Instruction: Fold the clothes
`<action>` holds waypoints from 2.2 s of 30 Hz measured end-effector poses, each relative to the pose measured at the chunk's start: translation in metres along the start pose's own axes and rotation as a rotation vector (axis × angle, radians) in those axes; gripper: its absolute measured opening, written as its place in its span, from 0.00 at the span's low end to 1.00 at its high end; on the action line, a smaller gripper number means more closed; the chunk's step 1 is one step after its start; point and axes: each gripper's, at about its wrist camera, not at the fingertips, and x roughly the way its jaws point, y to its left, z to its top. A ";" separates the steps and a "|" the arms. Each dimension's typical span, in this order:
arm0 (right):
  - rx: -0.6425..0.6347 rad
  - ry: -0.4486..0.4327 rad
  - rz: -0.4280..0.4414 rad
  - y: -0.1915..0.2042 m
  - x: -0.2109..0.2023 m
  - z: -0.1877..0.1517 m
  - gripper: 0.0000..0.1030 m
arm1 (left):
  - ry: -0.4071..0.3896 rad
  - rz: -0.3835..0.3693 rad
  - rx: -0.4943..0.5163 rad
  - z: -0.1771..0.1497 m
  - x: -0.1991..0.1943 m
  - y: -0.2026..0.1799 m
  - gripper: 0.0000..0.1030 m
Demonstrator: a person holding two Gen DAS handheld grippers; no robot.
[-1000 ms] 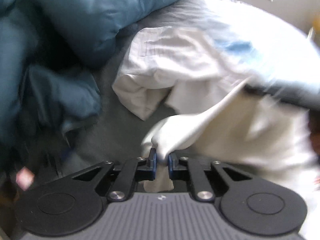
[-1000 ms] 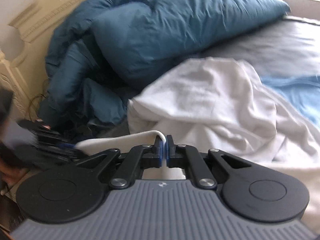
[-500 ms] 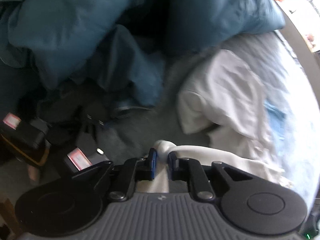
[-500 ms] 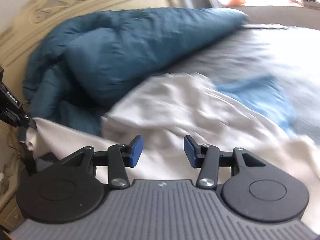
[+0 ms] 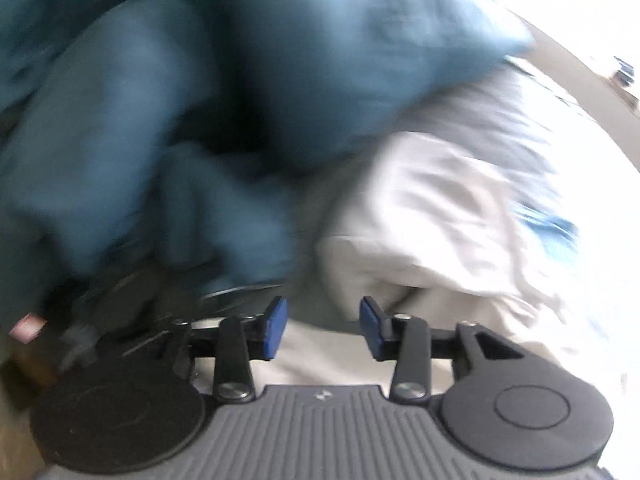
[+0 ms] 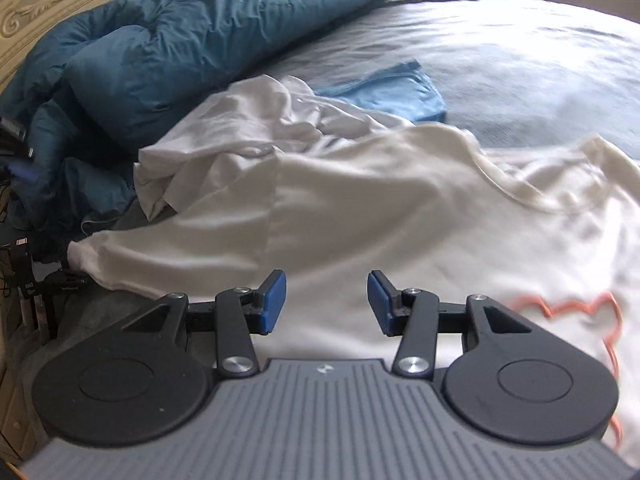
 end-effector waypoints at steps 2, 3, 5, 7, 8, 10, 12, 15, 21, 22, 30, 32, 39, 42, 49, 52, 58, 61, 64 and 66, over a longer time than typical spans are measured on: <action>0.029 -0.007 -0.032 -0.011 -0.012 -0.009 0.43 | -0.024 -0.071 0.104 -0.016 0.006 -0.043 0.48; 0.043 -0.012 -0.057 -0.019 -0.018 -0.012 0.43 | -0.030 -0.109 0.153 -0.025 0.011 -0.065 0.52; 0.073 -0.025 -0.113 -0.037 -0.030 -0.018 0.43 | -0.033 -0.177 0.243 -0.046 0.026 -0.108 0.53; 0.102 -0.044 -0.185 -0.062 -0.042 -0.019 0.42 | -0.027 -0.222 0.320 -0.067 0.046 -0.151 0.53; 0.114 -0.055 -0.217 -0.077 -0.046 -0.017 0.42 | -0.029 -0.241 0.354 -0.077 0.055 -0.172 0.53; 0.141 -0.096 -0.267 -0.110 -0.056 -0.009 0.42 | -0.033 -0.277 0.421 -0.096 0.072 -0.213 0.53; 0.155 -0.134 -0.312 -0.145 -0.064 0.003 0.42 | -0.041 -0.302 0.467 -0.117 0.088 -0.250 0.53; 0.178 -0.162 -0.404 -0.188 -0.079 0.013 0.41 | -0.035 -0.315 0.494 -0.146 0.106 -0.293 0.53; 0.255 -0.101 -0.496 -0.237 -0.135 -0.027 0.42 | 0.008 -0.334 0.483 -0.197 0.108 -0.357 0.53; 0.264 -0.081 -0.522 -0.245 -0.143 -0.038 0.42 | 0.021 -0.346 0.479 -0.206 0.107 -0.366 0.53; 0.283 -0.123 -0.493 -0.331 -0.154 -0.015 0.42 | 0.018 -0.336 0.544 -0.272 0.119 -0.448 0.54; 0.320 -0.147 -0.382 -0.357 -0.137 0.008 0.44 | -0.016 -0.305 0.543 -0.277 0.124 -0.462 0.54; 0.413 -0.046 -0.062 -0.417 -0.032 0.075 0.53 | -0.168 -0.227 0.506 -0.255 0.144 -0.484 0.54; 0.459 0.055 -0.005 -0.434 0.005 0.083 0.50 | -0.218 -0.200 0.509 -0.241 0.157 -0.491 0.54; 0.095 -0.044 -0.219 -0.394 -0.022 0.094 0.08 | -0.232 -0.110 0.480 -0.223 0.186 -0.485 0.55; -0.052 -0.041 -0.316 -0.385 0.001 0.084 0.08 | -0.248 -0.103 0.487 -0.221 0.190 -0.483 0.58; -0.218 -0.058 -0.393 -0.368 0.023 0.071 0.21 | -0.245 -0.154 0.502 -0.216 0.169 -0.474 0.58; -0.048 -0.175 -0.317 -0.384 -0.029 0.088 0.36 | -0.258 -0.191 0.509 -0.212 0.155 -0.461 0.58; 0.088 -0.230 -0.186 -0.397 -0.046 0.112 0.42 | -0.273 -0.183 0.518 -0.201 0.152 -0.446 0.58; 0.127 -0.169 -0.092 -0.401 -0.023 0.129 0.42 | -0.285 -0.165 0.506 -0.191 0.155 -0.438 0.58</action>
